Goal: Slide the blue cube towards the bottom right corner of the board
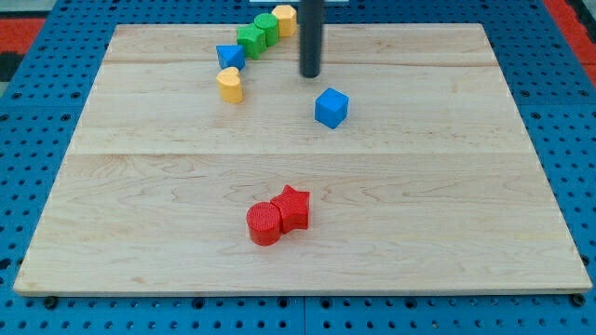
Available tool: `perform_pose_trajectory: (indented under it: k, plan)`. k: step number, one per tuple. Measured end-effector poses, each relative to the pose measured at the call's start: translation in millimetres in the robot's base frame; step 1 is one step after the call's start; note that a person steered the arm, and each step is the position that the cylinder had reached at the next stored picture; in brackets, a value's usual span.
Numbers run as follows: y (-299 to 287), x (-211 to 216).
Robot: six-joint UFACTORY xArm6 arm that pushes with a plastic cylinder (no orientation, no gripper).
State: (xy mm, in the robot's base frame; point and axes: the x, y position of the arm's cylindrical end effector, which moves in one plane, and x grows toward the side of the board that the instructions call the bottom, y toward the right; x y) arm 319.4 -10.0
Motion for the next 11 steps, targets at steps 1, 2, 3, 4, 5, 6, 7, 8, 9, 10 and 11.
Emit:
perform_pose_trajectory:
  k: [1,2,3,4,5,6,7,8,9,10,11]
  plan:
    - [25.0,67.7]
    - [63.6,46.5]
    - [61.9,-8.9]
    - [90.6,15.4]
    - [128.8,42.8]
    - [166.5,49.2]
    - [183.3,72.8]
    - [193.9,126.6]
    - [204.1,152.6]
    - [253.8,136.2]
    - [292.7,136.2]
